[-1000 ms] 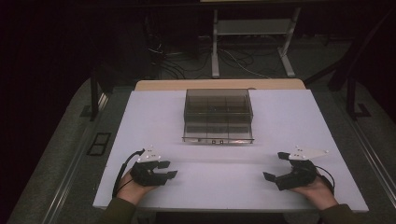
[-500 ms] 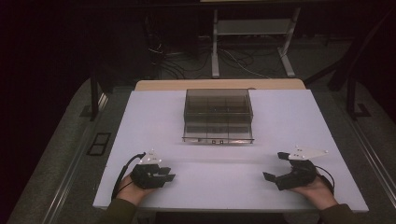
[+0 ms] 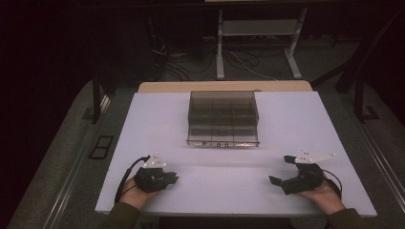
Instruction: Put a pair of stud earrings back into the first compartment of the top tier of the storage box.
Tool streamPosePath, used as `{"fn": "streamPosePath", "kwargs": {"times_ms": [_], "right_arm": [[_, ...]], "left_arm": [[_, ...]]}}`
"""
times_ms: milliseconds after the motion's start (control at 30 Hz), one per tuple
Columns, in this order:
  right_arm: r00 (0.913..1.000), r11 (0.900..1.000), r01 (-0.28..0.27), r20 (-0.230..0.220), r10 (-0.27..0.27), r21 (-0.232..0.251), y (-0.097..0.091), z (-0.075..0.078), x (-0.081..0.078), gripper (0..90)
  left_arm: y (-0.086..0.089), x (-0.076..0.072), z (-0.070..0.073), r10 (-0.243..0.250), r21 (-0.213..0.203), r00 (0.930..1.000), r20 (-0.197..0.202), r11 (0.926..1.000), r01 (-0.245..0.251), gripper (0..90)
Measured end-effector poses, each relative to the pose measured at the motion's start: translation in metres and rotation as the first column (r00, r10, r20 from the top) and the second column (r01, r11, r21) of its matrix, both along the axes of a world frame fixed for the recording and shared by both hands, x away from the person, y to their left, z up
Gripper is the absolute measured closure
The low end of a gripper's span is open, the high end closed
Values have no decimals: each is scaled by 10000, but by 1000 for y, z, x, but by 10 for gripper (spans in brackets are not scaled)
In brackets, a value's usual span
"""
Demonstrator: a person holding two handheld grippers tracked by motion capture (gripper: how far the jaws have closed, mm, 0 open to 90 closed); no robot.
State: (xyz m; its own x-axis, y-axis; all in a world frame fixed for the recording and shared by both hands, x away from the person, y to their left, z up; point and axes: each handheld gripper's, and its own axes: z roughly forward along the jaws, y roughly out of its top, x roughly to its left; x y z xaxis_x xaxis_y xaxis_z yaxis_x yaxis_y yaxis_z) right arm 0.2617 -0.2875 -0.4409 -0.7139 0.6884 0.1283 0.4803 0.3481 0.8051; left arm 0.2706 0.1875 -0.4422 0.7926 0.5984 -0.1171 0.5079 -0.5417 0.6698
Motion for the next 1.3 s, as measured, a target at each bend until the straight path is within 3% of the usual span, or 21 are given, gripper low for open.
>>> {"fn": "streamPosePath", "kwargs": {"times_ms": [400,567,700,833,1300], "right_arm": [[10000,10000,-45,-9,45,-12,0,0,0,4],[10000,10000,-50,-1,50,-37,1,0,0,5],[10000,10000,-45,-1,45,-40,1,0,0,5],[10000,10000,-48,1,48,-41,1,0,0,4],[10000,10000,-44,0,44,-48,1,-1,0,4]], "left_arm": [[-1,0,5,-227,-252,9997,105,9994,229,776],[0,1,10,-84,-663,9998,184,9978,96,776],[3,2,12,-177,-597,9995,272,9980,193,776],[4,3,14,-55,-907,9996,293,9958,82,775],[8,10,22,-17,-1254,9987,518,9921,82,774]]}}
